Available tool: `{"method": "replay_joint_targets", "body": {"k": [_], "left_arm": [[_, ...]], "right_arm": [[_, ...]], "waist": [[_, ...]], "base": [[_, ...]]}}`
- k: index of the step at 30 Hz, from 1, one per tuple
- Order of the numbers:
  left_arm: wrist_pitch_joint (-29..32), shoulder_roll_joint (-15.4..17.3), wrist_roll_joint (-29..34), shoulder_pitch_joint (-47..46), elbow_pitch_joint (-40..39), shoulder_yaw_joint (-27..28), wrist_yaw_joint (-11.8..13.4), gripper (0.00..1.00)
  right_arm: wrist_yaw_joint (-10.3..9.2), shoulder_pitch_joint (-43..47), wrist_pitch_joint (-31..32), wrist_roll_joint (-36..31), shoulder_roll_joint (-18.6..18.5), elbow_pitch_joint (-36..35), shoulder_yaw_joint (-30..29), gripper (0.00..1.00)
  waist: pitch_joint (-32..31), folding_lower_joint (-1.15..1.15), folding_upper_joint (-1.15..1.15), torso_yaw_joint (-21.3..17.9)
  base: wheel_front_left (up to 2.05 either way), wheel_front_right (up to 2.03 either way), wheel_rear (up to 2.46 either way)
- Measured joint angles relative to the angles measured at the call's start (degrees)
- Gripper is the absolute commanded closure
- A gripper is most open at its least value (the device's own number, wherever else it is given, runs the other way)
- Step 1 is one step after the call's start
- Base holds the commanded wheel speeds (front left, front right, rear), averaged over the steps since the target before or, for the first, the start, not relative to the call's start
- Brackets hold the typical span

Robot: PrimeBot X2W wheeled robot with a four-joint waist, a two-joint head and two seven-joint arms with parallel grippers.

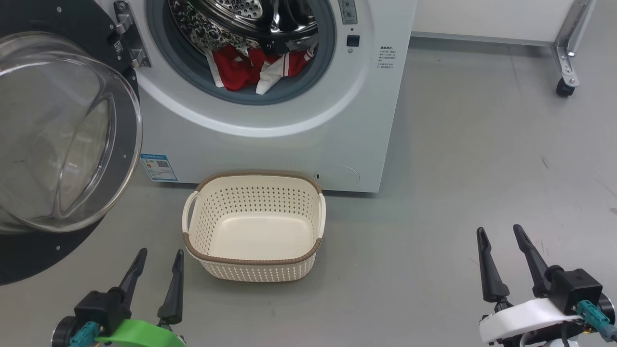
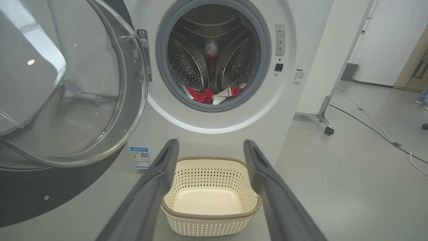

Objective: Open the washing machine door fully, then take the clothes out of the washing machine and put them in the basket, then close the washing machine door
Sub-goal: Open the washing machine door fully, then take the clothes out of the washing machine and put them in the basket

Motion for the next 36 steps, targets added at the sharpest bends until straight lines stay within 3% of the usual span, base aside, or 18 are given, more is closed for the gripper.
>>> {"method": "replay_joint_targets", "body": {"k": [26,36], "left_arm": [[0.0,-0.42,1.14,0.2,-1.21,0.26,0.0,0.0],[0.0,-0.85,-1.12,0.71,-1.29,0.05,-0.51,0.0]], "right_arm": [[0.43,0.0,0.0,-0.18,0.3,-0.42,-0.47,0.0],[0.45,0.0,0.0,-0.19,0.35,-0.42,-0.58,0.0]], "waist": [[0.67,0.0,0.0,-0.02],[0.77,0.0,0.0,-0.12]], "base": [[0.0,0.0,0.0],[0.12,-0.12,0.0]]}}
